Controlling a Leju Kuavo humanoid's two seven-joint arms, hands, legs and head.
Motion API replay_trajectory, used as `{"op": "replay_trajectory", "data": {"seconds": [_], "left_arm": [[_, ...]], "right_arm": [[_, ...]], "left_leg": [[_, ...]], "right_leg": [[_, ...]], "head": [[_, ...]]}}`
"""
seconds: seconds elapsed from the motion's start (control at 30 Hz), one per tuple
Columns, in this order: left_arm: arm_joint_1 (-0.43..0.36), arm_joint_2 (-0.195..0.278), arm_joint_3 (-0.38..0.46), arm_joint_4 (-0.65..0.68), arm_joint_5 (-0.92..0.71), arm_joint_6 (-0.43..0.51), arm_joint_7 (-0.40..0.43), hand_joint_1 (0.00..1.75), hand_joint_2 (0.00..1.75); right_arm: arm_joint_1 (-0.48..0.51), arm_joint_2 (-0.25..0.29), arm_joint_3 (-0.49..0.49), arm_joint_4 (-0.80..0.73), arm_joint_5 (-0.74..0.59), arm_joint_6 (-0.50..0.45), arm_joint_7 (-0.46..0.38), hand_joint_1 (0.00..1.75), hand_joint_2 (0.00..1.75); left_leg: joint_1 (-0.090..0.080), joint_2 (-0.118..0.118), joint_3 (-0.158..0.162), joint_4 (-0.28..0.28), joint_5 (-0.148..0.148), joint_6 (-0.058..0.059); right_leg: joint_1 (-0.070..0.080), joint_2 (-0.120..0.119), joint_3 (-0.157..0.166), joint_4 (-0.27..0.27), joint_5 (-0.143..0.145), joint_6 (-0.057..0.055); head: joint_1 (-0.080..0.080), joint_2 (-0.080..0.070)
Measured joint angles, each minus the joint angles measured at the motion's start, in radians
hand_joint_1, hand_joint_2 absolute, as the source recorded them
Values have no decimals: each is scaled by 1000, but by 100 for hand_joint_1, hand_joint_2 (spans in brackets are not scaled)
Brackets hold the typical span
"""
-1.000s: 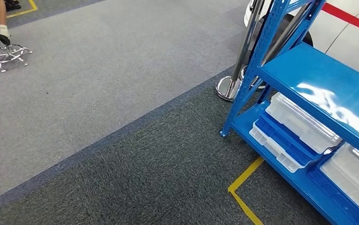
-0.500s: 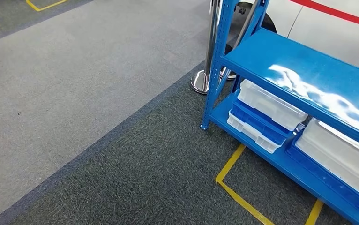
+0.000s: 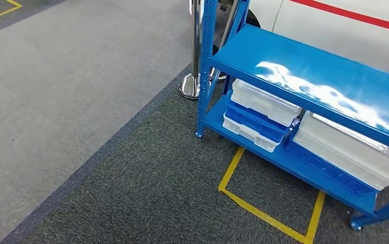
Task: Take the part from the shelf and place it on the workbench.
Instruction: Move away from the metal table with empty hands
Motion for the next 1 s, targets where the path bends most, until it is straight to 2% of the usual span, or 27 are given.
{"op": "replay_trajectory", "data": {"seconds": [0.07,0.1,0.13,0.17,0.2,0.23,0.3,0.37,0.43,0.5,0.57,0.6,0.63,0.67,0.7,0.73,0.8,0.83,0.87,0.93,0.97,1.0], "left_arm": [[4,0,0,0,0,-2,-1,0,0],[6,0,0,0,1,-3,-1,0,0],[8,0,0,0,1,-4,-1,0,0],[8,0,0,0,1,-4,0,0,0],[7,0,0,0,1,-4,0,0,0],[6,0,0,0,1,-5,-1,0,0],[6,0,0,0,1,-5,-1,0,0],[5,0,0,0,1,-6,-2,0,0],[1,0,0,0,1,-6,-4,0,0],[-1,0,0,0,2,-7,-8,0,0],[0,0,1,0,3,-9,-10,0,0],[2,1,1,0,4,-10,-11,0,0],[4,1,1,0,4,-10,-11,0,0],[5,1,1,0,4,-10,-11,0,0],[6,1,1,0,4,-10,-11,0,0],[7,1,1,0,4,-11,-11,0,0],[9,2,2,0,5,-15,-14,0,0],[9,3,2,0,6,-19,-17,0,0],[9,3,3,0,8,-22,-21,0,0],[7,4,3,0,10,-31,-29,0,0],[6,3,3,0,11,-37,-34,0,0],[6,3,3,0,12,-43,-39,0,0]], "right_arm": [[-2,0,0,0,1,0,0,0,0],[-2,0,0,0,1,0,0,0,0],[-2,0,0,0,1,0,0,0,0],[-1,0,0,0,1,0,1,0,0],[0,0,0,0,1,0,1,0,0],[1,-1,0,0,1,0,1,0,0],[-1,-1,0,0,2,0,1,0,0],[-3,-1,0,0,2,0,1,0,0],[0,-1,0,0,2,0,1,0,0],[2,-1,0,0,3,0,1,0,0],[0,-1,0,0,3,0,2,0,0],[-1,-1,0,0,3,0,2,0,0],[-1,-1,0,0,3,0,2,0,0],[-1,-1,0,0,3,0,2,0,0],[0,-1,0,0,3,0,3,0,0],[0,-1,0,0,3,0,3,0,0],[-1,1,0,0,5,0,4,0,0],[-2,2,0,1,5,0,4,0,0],[-3,4,0,1,7,0,5,0,0],[-1,5,0,1,9,0,5,0,0],[0,5,0,2,12,0,6,0,0],[1,5,1,2,15,0,7,0,0]], "left_leg": [[-1,30,2,-5,2,7],[-3,46,1,-4,1,9],[-4,61,1,-3,0,9],[-4,74,2,-2,-2,8],[-4,86,3,-1,-5,6],[-4,97,5,1,-8,3],[-7,116,8,7,-19,-8],[-12,132,12,10,-26,-20],[-11,139,20,9,-30,-31],[-7,100,11,42,-60,-42],[-5,50,-38,149,-124,-46],[-6,40,-70,216,-152,-46],[-6,37,-96,267,-166,-44],[-6,35,-108,286,-158,-42],[-6,33,-103,268,-131,-38],[-7,24,-82,214,-90,-32],[-7,-25,-33,89,-29,-19],[-7,-45,-18,48,-17,-16],[-8,-57,-13,29,-17,-13],[-9,-41,-6,14,-14,-9],[-7,-29,-1,4,-8,-4],[-5,-16,5,-6,-2,1]], "right_leg": [[1,-55,-55,114,-63,6],[0,-71,-86,178,-90,8],[-2,-79,-106,218,-100,11],[-4,-84,-109,226,-92,13],[-7,-91,-91,193,-66,15],[-8,-103,-57,131,-32,15],[-4,-139,7,11,10,6],[4,-150,24,-27,11,-10],[4,-131,23,-30,12,-24],[0,-113,23,-35,16,-37],[0,-94,22,-37,19,-46],[2,-84,20,-37,20,-49],[4,-71,19,-37,21,-51],[6,-57,19,-36,21,-52],[8,-43,20,-35,21,-52],[9,-29,20,-33,21,-52],[10,-4,18,-30,22,-50],[8,7,15,-28,23,-46],[6,17,10,-28,26,-40],[1,37,5,-32,32,-26],[2,28,2,-28,30,-20],[4,6,-7,-11,17,-16]], "head": [[2,0],[2,0],[3,0],[2,0],[3,0],[3,0],[2,0],[0,0],[-2,0],[-2,0],[-2,0],[-2,0],[-2,0],[-2,0],[-2,0],[-2,0],[-2,0],[-2,0],[-2,0],[-2,0],[-2,0],[-1,0]]}}
